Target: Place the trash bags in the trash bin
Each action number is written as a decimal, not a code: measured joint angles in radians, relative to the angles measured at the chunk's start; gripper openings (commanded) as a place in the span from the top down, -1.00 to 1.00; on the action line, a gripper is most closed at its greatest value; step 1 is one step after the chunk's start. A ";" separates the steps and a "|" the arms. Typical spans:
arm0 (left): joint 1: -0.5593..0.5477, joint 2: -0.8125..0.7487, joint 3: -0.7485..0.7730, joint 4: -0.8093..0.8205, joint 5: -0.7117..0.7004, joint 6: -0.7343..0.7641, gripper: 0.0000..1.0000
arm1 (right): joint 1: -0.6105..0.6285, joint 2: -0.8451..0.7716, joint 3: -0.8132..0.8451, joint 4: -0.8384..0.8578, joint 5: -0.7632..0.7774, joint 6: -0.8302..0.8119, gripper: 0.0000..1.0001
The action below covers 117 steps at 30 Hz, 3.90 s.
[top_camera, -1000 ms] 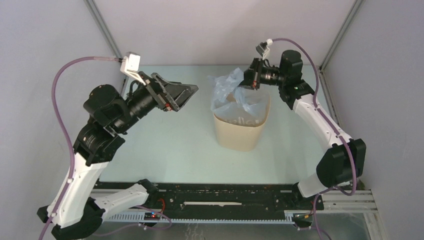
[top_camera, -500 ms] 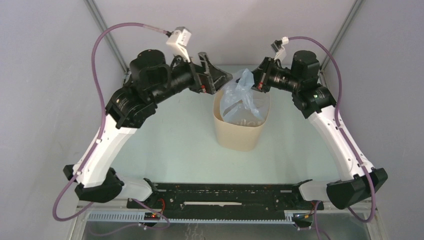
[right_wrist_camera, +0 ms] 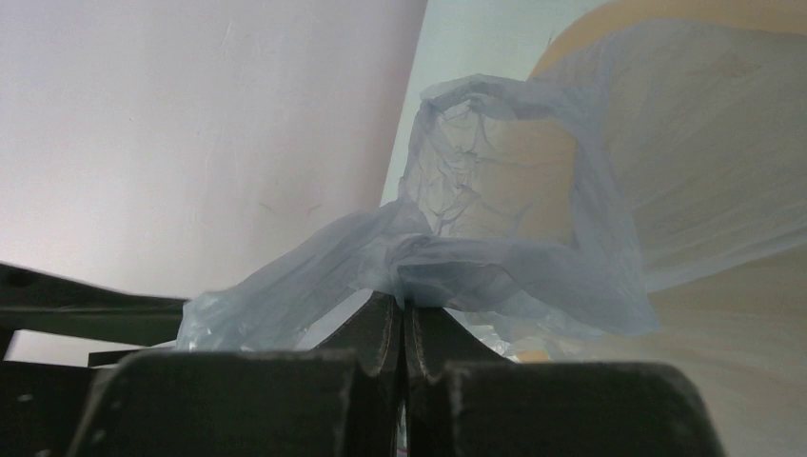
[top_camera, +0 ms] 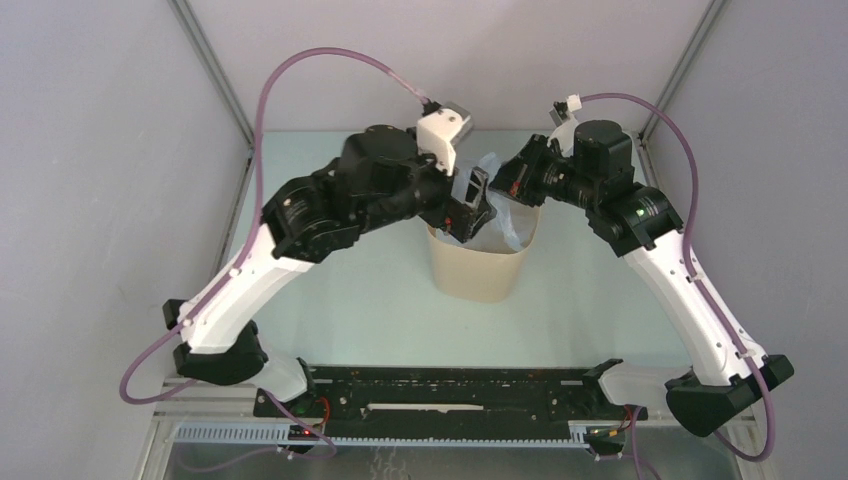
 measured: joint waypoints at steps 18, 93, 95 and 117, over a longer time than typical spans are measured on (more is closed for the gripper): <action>-0.012 -0.037 -0.052 -0.021 -0.284 -0.032 0.99 | 0.011 -0.130 0.000 -0.125 0.092 -0.074 -0.40; 0.644 -0.536 -1.032 0.470 0.408 -0.726 -0.78 | -0.228 -0.306 -0.175 -0.364 0.043 -0.328 0.40; 0.617 -0.587 -1.046 0.501 0.415 -0.766 -0.88 | -0.227 -0.315 -0.175 -0.351 0.016 -0.296 0.21; 0.492 -0.492 -1.115 0.612 0.389 -0.890 0.51 | 0.071 -0.286 -0.203 -0.364 0.407 0.021 -0.56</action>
